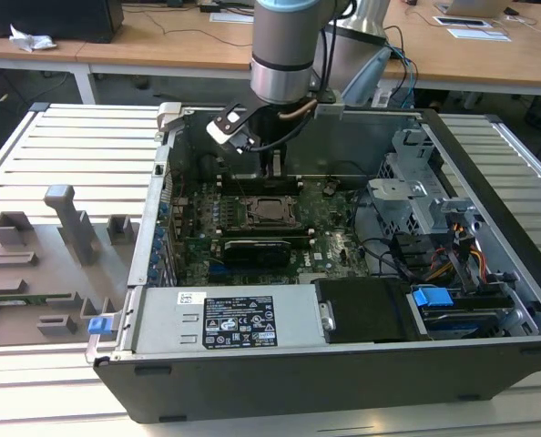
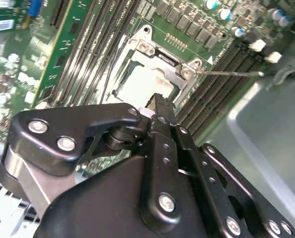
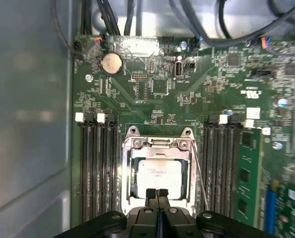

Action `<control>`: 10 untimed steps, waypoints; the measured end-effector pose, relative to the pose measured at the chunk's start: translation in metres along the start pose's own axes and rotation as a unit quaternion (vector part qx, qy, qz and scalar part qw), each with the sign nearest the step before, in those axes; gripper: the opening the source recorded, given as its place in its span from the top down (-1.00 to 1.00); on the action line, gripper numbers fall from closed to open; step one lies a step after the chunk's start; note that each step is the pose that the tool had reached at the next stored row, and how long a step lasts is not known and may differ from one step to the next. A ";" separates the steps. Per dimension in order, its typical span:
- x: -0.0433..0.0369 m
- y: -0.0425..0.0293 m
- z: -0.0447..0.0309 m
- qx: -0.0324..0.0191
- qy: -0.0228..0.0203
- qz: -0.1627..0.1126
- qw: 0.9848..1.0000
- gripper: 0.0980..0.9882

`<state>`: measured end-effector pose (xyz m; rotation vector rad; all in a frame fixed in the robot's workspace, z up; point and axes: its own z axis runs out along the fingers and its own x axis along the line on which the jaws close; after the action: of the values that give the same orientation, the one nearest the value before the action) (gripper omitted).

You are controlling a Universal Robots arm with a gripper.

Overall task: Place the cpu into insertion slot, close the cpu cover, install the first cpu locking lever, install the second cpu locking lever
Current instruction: 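Close the cpu cover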

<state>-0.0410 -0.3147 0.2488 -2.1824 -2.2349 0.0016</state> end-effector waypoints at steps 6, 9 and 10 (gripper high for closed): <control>0.0001 -0.0001 -0.0065 0.000 0.000 0.000 1.000 0.98; 0.0001 -0.0001 -0.0067 0.000 0.000 0.000 1.000 0.98; 0.0001 -0.0001 -0.0067 0.000 0.000 0.000 1.000 0.98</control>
<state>-0.0410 -0.3147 0.2556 -2.1824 -2.2350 0.0015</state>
